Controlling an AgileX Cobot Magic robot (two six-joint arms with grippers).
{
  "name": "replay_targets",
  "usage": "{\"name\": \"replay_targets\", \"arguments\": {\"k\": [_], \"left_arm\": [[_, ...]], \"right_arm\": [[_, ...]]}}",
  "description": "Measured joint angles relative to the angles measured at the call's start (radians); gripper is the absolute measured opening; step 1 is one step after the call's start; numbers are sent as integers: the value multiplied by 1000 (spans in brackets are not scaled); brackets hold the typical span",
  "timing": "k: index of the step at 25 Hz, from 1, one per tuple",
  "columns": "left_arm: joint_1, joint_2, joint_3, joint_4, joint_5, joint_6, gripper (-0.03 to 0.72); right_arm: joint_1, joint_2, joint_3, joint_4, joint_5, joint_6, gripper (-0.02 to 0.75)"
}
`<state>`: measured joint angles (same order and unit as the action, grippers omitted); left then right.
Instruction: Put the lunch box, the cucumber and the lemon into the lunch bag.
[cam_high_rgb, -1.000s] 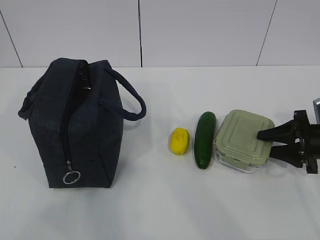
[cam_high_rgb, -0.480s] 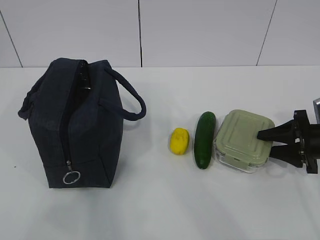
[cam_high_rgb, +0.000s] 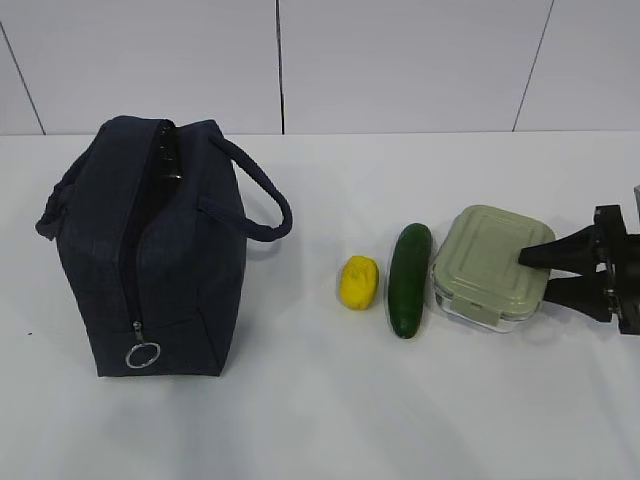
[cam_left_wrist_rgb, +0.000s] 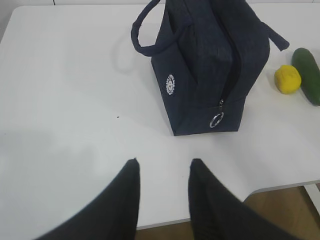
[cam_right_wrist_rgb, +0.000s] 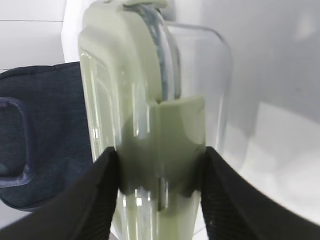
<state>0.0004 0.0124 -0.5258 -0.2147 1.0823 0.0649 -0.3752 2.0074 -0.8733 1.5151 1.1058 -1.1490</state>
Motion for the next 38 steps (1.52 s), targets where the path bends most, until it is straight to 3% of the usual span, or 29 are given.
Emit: {"name": "replay_targets", "arguments": {"k": [6,19,33,38], "left_arm": [[0,27,0,-20,-11,0,239],[0,238,-4,-83,-238,2,239],[0,322,-4,-143,-309,42,241],[0,405,-4,-183,-331,43,305]], "right_arm": [[0,-32,2,-6,0,35,363],[0,-73,4,-12,2,59,360],[2,-80,4,-1,2,73,357],[24,-113,4,14,2,79,356]]}}
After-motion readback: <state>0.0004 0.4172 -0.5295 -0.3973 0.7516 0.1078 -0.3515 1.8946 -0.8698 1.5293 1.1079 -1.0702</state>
